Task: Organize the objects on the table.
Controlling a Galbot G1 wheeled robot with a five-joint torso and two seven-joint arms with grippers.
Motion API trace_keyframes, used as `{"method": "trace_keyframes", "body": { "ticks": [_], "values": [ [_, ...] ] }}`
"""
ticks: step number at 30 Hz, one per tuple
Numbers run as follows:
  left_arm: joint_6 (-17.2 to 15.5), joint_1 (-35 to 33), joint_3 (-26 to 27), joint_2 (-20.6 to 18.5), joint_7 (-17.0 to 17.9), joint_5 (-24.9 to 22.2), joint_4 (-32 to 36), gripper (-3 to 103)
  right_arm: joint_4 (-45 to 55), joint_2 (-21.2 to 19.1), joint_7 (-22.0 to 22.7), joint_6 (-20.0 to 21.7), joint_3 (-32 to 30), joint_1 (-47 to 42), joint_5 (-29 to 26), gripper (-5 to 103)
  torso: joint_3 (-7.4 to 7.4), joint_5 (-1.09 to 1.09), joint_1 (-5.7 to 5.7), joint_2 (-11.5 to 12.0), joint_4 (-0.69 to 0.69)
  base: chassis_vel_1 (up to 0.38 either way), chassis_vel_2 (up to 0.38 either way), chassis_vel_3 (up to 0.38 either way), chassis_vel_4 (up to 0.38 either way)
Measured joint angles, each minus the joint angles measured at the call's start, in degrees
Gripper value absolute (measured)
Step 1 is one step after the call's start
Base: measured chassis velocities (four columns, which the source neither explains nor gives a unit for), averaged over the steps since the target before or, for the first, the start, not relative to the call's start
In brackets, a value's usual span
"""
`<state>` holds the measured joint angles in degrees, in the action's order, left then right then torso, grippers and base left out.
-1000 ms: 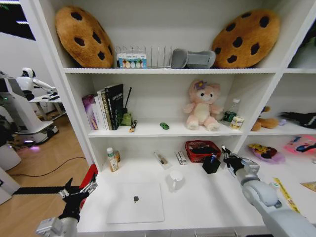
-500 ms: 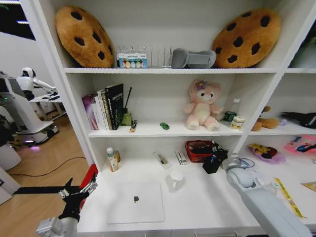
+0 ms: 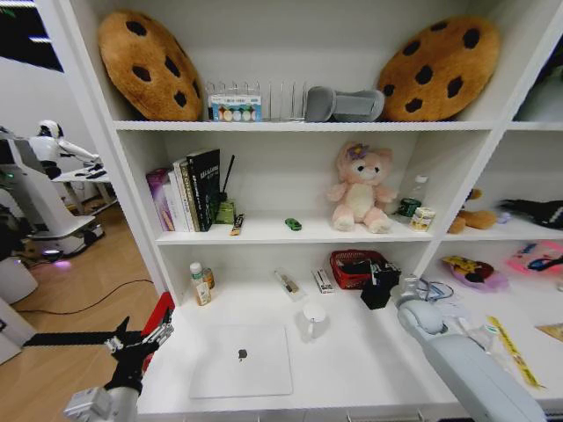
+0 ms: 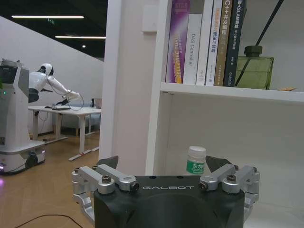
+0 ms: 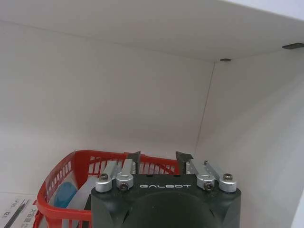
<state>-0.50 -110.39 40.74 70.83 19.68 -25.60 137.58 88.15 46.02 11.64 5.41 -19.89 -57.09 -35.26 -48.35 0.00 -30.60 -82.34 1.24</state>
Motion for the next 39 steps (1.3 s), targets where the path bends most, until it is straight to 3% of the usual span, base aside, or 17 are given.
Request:
{"method": "trace_keyframes", "body": {
  "ticks": [3,5,7,8,10,14,23,25,28,30,39],
  "values": [
    [0.00,0.00,0.00,0.00,0.00,0.00,0.00,100,0.87,-0.04,0.27,-0.11,-0.76,-0.79,-0.04,48,0.00,0.00,0.00,0.00,0.00,0.000,0.000,0.000,0.000],
    [0.00,0.00,0.00,0.00,0.00,0.00,0.00,100,3.90,-0.52,0.90,-0.81,-2.89,-3.52,-0.67,65,0.00,-0.01,0.00,0.00,-0.01,0.000,0.000,0.000,0.000],
    [0.00,0.00,0.00,0.00,0.00,0.00,0.00,100,5.18,-0.69,1.06,-0.95,-3.69,-4.69,-1.11,65,0.00,-0.01,0.00,0.00,-0.01,0.000,0.000,0.000,0.000],
    [0.00,0.00,0.00,0.00,0.00,0.00,0.00,100,8.10,-0.92,1.14,-1.35,-5.36,-7.53,-2.00,76,0.00,-0.01,0.00,-0.01,0.01,0.000,0.000,0.000,0.000],
    [0.00,0.00,0.00,0.00,0.00,0.00,0.00,100,9.39,-0.98,1.14,-1.45,-6.05,-8.76,-2.29,76,0.00,0.00,0.00,-0.01,0.00,0.000,0.000,0.000,0.000],
    [0.00,0.00,0.00,0.00,0.01,0.00,0.00,100,19.27,0.57,0.81,-1.00,-12.31,-19.88,-2.88,97,0.01,0.00,0.00,-0.01,0.02,0.000,0.000,0.000,0.000],
    [0.00,0.00,0.00,0.01,0.00,0.00,0.00,100,32.39,5.53,-0.47,-2.04,-21.93,-34.74,-0.96,100,0.01,-0.02,0.00,-0.01,-0.03,0.000,0.000,0.000,0.000],
    [0.00,0.00,0.00,0.00,0.01,0.00,0.00,100,35.97,8.38,-1.69,-4.76,-26.90,-42.46,1.10,100,0.01,-0.02,0.00,-0.01,0.02,0.000,0.000,0.000,0.000],
    [0.00,0.00,0.00,0.00,0.00,0.00,0.00,100,36.85,9.62,-2.10,-6.30,-28.62,-45.01,1.69,100,0.01,0.00,0.00,-0.01,0.02,0.000,0.000,0.000,0.000],
    [0.00,0.00,0.00,0.00,0.00,0.00,0.00,100,38.42,13.54,-3.30,-10.19,-32.11,-50.59,3.56,100,0.01,-0.01,0.00,-0.01,0.00,0.000,0.000,0.000,0.000],
    [0.00,0.00,0.00,0.00,0.00,0.00,0.00,100,37.64,19.96,-4.07,-18.16,-35.28,-55.54,6.39,100,0.01,0.00,0.00,-0.01,0.00,0.000,0.000,0.000,0.000]
  ]
}}
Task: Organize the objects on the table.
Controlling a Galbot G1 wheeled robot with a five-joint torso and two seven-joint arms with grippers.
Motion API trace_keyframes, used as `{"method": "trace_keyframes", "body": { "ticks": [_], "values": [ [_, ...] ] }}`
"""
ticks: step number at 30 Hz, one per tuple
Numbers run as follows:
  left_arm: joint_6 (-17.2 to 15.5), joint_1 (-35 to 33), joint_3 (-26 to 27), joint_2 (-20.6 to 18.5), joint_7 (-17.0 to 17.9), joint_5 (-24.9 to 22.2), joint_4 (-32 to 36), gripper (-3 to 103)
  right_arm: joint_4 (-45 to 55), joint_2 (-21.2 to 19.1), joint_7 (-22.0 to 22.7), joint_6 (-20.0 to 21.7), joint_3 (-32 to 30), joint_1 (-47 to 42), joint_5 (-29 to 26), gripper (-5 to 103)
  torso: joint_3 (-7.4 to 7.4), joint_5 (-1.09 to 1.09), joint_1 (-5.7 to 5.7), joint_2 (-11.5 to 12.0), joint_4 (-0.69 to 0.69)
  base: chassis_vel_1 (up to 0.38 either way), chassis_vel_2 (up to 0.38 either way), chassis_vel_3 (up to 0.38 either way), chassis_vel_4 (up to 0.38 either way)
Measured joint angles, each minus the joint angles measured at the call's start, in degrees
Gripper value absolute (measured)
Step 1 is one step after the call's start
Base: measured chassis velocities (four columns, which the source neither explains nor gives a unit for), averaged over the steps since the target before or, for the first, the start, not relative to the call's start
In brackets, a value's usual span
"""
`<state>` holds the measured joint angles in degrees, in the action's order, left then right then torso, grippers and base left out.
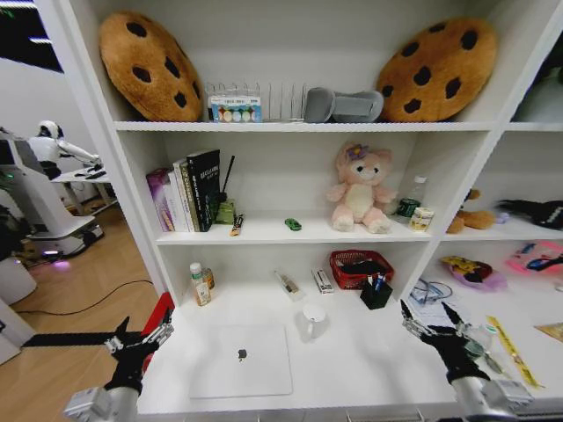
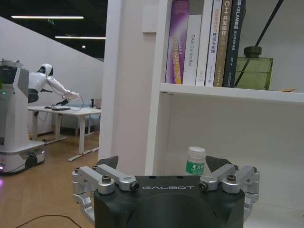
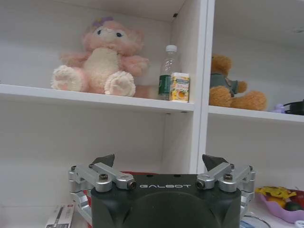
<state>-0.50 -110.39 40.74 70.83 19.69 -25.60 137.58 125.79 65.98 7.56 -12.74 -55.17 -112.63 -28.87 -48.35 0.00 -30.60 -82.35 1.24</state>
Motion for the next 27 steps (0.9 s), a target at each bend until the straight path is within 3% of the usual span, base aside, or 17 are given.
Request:
{"method": "trace_keyframes", "body": {
  "ticks": [9,22,27],
  "values": [
    [0.00,0.00,0.00,0.00,0.00,0.00,0.00,100,0.44,2.52,-0.02,-1.01,-0.30,-0.69,1.96,100,0.00,0.00,-0.01,0.01,0.01,0.000,0.000,0.000,0.000],
    [0.00,0.00,0.01,0.00,0.00,0.00,0.00,100,0.62,-0.24,0.25,-0.75,0.89,1.90,1.48,100,-0.01,-0.01,-0.01,0.01,-0.01,-0.022,-0.022,0.024,0.025],
    [0.00,0.00,0.01,0.00,0.00,0.00,0.00,100,-2.22,1.15,1.09,-1.43,2.54,3.44,2.40,100,-0.01,-0.01,-0.01,0.01,0.00,-0.142,-0.139,0.139,0.134]
  ]
}}
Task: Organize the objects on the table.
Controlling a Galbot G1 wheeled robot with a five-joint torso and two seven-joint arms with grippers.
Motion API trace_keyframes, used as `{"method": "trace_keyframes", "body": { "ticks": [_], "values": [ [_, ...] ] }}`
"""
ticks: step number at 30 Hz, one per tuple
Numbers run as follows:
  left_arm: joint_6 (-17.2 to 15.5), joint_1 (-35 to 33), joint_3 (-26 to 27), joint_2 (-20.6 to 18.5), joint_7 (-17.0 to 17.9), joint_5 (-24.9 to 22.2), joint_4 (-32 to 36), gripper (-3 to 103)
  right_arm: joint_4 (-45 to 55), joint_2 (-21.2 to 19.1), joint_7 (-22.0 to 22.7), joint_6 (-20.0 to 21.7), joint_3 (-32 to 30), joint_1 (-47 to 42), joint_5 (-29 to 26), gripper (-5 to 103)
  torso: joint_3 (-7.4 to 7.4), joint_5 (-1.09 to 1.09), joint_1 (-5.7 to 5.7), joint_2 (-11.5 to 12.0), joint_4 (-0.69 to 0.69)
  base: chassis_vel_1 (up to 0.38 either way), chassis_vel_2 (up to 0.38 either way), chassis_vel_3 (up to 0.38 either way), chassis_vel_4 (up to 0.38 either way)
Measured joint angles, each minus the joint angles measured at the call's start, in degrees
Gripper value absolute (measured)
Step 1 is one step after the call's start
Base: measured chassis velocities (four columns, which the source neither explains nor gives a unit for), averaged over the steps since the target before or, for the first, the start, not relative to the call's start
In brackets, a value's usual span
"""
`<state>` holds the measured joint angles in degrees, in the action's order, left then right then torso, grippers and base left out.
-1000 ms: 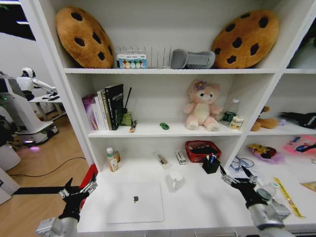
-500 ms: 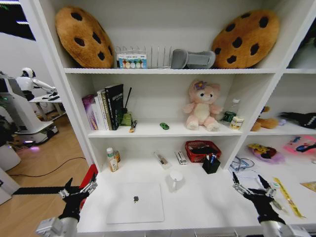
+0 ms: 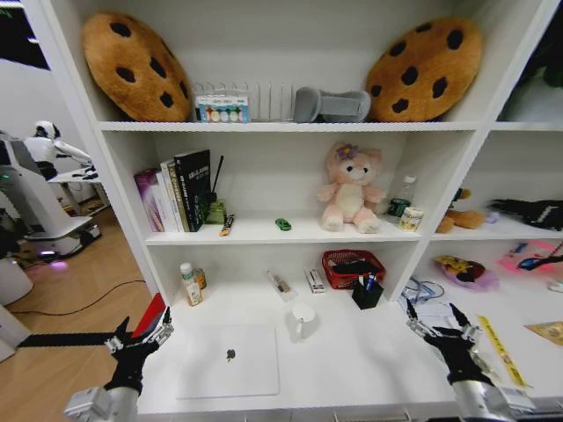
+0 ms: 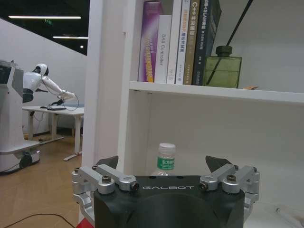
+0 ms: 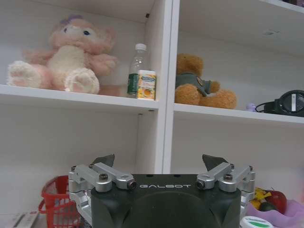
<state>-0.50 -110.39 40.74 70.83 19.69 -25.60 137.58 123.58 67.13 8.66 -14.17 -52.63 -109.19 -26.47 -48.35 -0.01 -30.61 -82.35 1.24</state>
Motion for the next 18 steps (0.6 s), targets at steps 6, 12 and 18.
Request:
{"method": "trace_keyframes", "body": {
  "ticks": [6,12,18],
  "values": [
    [0.00,0.00,0.00,0.00,0.00,0.00,0.00,100,-0.33,0.81,1.02,-0.65,0.39,0.04,0.86,100,0.01,0.00,0.00,0.00,-0.01,-0.186,-0.171,0.177,0.177],
    [0.00,0.00,0.00,0.00,-0.01,0.00,0.00,100,1.58,1.23,1.44,-0.71,-0.19,-0.92,0.52,100,0.00,-0.01,0.00,0.00,0.03,-0.247,-0.244,0.242,0.257],
    [0.00,0.00,0.00,0.00,0.00,0.00,0.01,100,2.60,1.59,1.50,-1.21,-0.66,-2.21,1.13,100,0.00,-0.06,0.00,0.00,-0.01,-0.251,-0.276,0.253,0.255]
  ]
}}
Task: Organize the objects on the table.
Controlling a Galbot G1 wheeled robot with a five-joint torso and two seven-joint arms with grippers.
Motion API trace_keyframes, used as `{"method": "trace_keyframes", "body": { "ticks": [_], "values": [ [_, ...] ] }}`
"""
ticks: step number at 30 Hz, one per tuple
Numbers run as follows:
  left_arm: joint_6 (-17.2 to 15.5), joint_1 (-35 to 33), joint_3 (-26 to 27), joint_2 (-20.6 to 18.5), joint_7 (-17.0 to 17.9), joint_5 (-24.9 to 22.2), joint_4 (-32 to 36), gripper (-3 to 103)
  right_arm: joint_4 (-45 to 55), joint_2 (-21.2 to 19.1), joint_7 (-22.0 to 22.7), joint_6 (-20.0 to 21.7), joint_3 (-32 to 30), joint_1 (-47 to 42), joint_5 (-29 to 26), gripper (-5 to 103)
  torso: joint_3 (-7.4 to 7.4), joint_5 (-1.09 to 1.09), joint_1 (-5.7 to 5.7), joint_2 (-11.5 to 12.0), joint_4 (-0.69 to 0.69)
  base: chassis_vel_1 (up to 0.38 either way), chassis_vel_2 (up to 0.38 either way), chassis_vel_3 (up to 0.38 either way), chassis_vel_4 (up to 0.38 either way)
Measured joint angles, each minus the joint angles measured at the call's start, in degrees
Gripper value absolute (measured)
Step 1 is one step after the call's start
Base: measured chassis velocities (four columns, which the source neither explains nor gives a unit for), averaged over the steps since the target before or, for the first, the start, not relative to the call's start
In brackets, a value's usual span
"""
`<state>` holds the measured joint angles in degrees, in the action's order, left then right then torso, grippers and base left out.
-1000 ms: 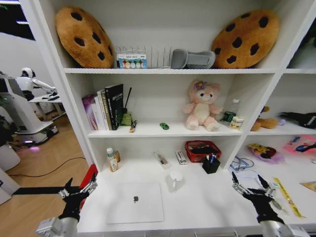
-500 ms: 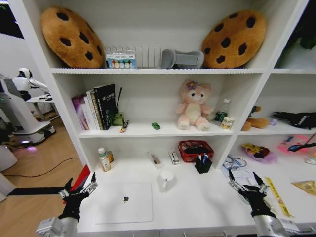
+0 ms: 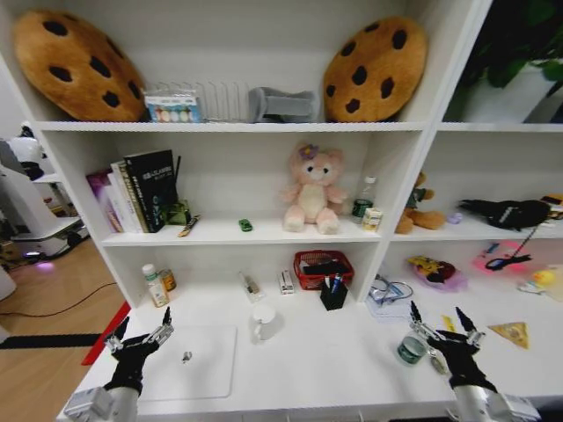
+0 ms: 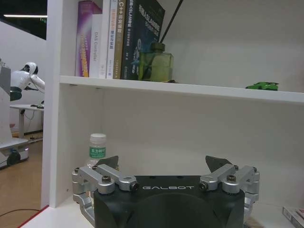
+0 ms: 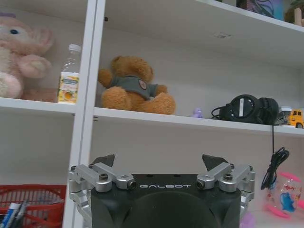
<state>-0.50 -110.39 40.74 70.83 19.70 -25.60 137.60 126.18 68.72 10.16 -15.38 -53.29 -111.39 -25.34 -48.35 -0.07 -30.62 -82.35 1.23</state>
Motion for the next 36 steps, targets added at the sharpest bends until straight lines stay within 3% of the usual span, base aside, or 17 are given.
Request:
{"method": "trace_keyframes", "body": {
  "ticks": [2,6,11,13,29,34,36],
  "values": [
    [0.00,0.00,0.00,0.00,-0.05,0.00,0.01,100,-0.03,0.32,-0.12,-1.72,0.71,-0.76,0.86,100,0.00,0.13,0.00,0.00,0.02,-0.212,-0.200,0.234,0.197],
    [0.00,0.00,-0.01,0.00,-0.05,0.00,0.01,100,0.07,0.72,-1.16,-3.89,2.45,-1.76,2.04,100,0.00,0.07,0.00,0.00,-0.01,-0.143,-0.170,0.131,0.159],
    [0.00,0.00,-0.01,-0.01,-0.06,0.00,0.00,100,0.60,0.99,-3.14,-5.13,4.75,-3.44,4.80,100,0.00,0.04,0.01,0.00,0.06,-0.002,-0.015,0.015,0.001],
    [0.00,0.00,0.00,-0.01,-0.04,0.00,-0.01,100,0.01,0.41,-4.46,-5.68,6.26,-3.99,7.80,100,0.00,0.06,0.01,0.00,0.01,0.030,0.047,-0.027,-0.024],
    [0.00,0.00,0.00,0.00,-0.02,0.00,-0.02,100,-5.47,0.19,-4.35,-2.59,13.30,0.54,12.64,101,0.00,0.07,0.01,0.00,0.01,0.013,0.014,-0.007,-0.014],
    [0.00,0.00,0.00,-0.01,-0.02,0.00,-0.02,100,-6.23,0.39,-3.98,-1.70,13.64,1.51,11.90,86,0.00,0.07,0.00,0.00,0.01,0.000,0.000,0.000,0.000],
    [0.00,0.00,0.00,-0.01,-0.02,0.00,-0.02,100,-6.68,0.51,-3.75,-1.48,13.89,1.93,11.51,70,0.00,0.07,0.00,0.00,0.01,0.000,0.000,0.000,0.000]
  ]
}}
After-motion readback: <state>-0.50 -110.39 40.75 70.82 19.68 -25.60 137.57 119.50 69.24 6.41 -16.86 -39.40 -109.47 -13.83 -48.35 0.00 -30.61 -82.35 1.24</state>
